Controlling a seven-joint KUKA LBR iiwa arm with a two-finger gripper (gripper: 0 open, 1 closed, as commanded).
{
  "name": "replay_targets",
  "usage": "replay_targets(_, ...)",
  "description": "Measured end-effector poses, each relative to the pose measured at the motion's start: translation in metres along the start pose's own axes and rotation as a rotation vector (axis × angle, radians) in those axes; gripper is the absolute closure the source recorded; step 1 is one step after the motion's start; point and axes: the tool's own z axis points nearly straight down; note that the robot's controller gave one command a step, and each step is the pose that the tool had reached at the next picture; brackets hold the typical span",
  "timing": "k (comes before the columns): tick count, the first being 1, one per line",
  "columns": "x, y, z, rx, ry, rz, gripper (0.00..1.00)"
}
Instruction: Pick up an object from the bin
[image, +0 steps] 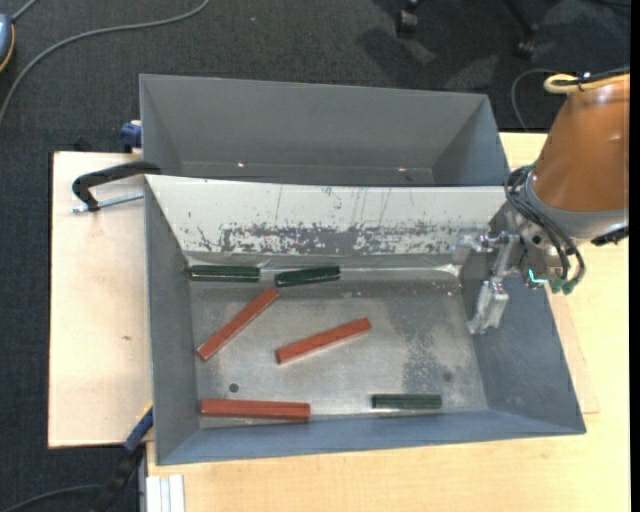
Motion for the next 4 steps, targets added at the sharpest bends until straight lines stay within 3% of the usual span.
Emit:
replay_targets(1,-0.034,0.108,0.141,-0.003,-0.001,-0.045,0.00)
replay_targets(2,-0.006,0.187,0.105,-0.001,-0.009,-0.509,0.00)
replay_targets(3,0.004,0.175,0.093,0.002,-0.007,-0.491,0.00)
replay_targets(4,0.012,0.174,0.138,0.001,-0.003,-0.345,0.00)
